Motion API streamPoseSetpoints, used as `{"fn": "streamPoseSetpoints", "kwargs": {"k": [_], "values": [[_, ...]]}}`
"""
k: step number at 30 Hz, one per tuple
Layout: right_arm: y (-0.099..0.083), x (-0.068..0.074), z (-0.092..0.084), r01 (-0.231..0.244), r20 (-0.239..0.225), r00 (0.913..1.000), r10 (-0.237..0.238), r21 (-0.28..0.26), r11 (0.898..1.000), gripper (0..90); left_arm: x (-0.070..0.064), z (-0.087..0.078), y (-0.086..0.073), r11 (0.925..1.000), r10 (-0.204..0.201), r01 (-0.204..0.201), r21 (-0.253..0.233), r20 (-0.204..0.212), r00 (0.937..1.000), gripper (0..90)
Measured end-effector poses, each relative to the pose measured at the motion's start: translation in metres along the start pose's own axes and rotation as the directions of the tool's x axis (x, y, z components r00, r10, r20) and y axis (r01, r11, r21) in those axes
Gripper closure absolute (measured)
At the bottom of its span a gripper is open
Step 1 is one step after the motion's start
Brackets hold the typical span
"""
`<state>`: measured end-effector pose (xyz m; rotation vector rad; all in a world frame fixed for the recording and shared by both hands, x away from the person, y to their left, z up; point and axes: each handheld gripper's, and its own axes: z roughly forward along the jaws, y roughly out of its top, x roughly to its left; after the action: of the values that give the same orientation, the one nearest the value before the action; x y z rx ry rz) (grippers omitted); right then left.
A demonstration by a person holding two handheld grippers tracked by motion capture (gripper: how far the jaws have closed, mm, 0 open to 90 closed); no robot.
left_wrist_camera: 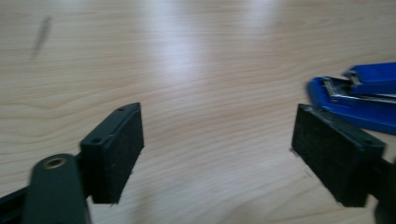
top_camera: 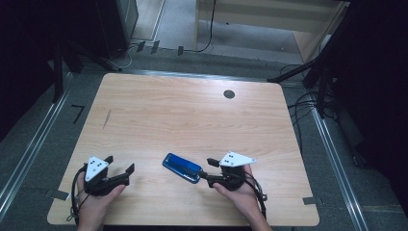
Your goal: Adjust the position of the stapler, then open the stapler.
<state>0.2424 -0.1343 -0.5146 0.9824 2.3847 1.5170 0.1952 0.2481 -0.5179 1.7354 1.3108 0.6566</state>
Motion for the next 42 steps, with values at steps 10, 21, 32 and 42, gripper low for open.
{"fn": "streamPoseSetpoints", "kwargs": {"k": [10,21,32,42], "values": [[-0.012,-0.007,-0.013,-0.077,0.009,0.9969,0.078,-0.013,0.997,75.3,-0.059,0.015,0.0,0.997,0.076,-0.077,-0.006,0.237,0.9685,66.4],[-0.019,0.004,-0.002,-0.05,0.069,0.9964,0.049,0.005,0.999,83.4,-0.085,0.034,-0.001,0.9916,0.104,-0.123,0.04,0.316,0.943,85.6],[-0.019,0.012,0.005,-0.059,0.078,0.9955,0.055,0.046,0.997,90.0,-0.104,0.048,0.005,0.982,0.158,-0.184,0.046,0.336,0.9287,90.0],[-0.018,0.012,0.014,-0.064,0.074,0.9955,0.06,0.06,0.996,90.0,-0.107,0.06,0.01,0.9744,0.173,-0.212,0.076,0.349,0.9211,90.0]]}}
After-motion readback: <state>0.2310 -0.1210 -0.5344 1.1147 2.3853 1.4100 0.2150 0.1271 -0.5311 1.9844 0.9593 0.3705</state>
